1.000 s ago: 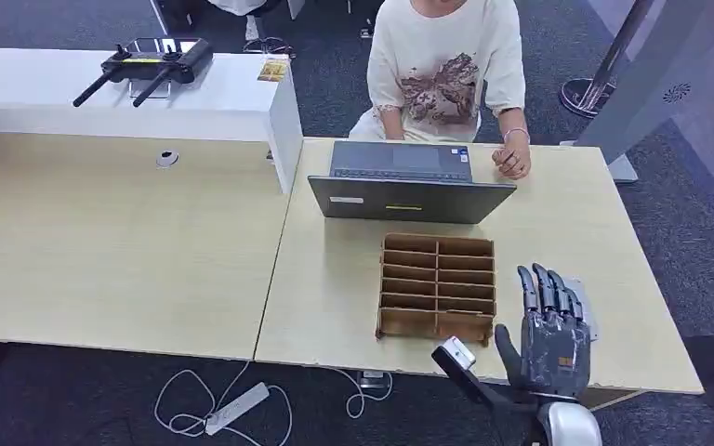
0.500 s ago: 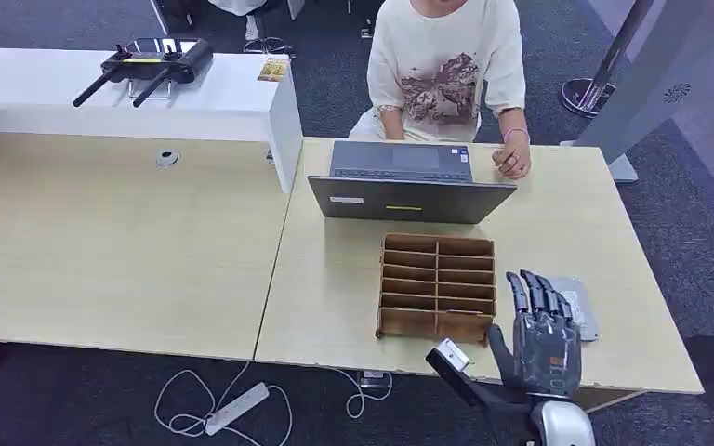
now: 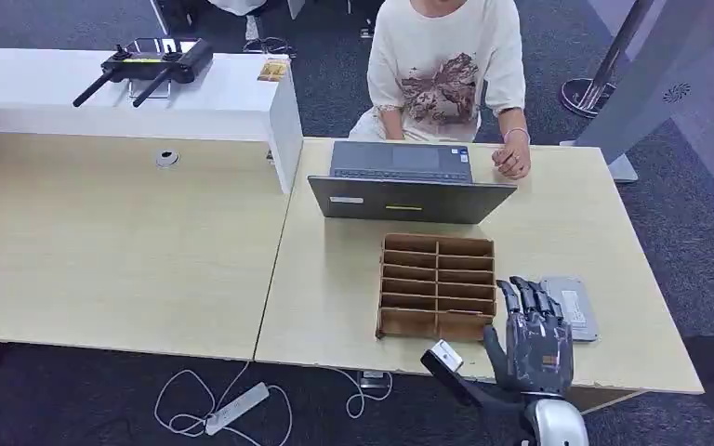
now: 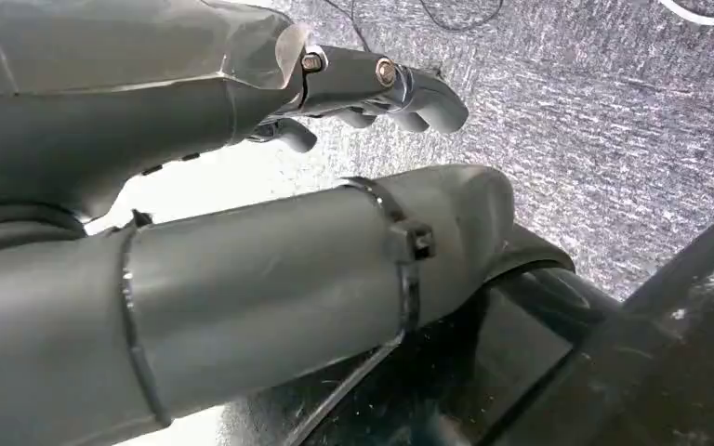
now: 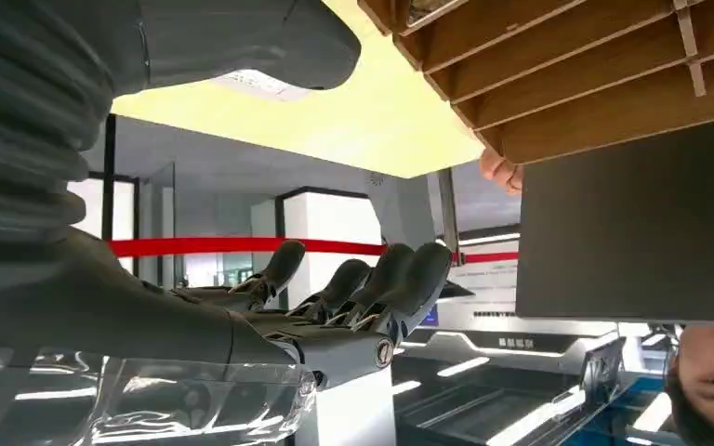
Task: Pass the card to the sensor for recognition and then transmit it.
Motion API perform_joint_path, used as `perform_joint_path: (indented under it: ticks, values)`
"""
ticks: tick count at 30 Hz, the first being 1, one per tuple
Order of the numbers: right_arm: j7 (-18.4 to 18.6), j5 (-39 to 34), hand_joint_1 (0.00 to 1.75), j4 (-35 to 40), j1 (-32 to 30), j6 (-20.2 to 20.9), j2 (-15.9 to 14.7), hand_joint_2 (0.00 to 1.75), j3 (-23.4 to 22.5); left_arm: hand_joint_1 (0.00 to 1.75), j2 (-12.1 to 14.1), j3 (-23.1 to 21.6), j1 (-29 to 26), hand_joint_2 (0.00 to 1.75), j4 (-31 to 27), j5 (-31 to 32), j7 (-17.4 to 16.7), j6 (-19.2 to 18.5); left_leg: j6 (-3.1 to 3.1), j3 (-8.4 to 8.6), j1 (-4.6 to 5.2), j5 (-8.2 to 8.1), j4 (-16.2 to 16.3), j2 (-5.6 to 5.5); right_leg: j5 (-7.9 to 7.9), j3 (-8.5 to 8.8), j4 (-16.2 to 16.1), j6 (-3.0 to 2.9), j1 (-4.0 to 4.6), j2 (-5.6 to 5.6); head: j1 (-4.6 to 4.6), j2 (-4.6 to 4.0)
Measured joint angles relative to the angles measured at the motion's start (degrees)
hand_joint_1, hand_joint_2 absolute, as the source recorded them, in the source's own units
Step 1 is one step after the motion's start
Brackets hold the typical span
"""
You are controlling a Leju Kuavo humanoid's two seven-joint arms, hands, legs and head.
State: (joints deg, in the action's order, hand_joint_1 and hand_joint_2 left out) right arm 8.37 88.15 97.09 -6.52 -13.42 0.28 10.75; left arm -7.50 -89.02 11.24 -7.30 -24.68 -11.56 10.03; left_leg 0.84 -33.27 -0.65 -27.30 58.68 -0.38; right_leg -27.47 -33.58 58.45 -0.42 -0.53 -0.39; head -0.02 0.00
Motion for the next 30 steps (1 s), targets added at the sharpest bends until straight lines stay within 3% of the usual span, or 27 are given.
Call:
perform_joint_path:
  ticks: [30]
  values:
    - [-2.4,0.0,0.58,-6.1,2.6,-0.2,0.5,1.75,1.4,0.00,-0.2,0.0,0.0,0.00,0.0,0.5,0.0,0.0,0.01,0.00,0.00,0.01,0.0,0.00,0.00,0.00,0.0,0.00,0.00,0.00,0.00,0.00]
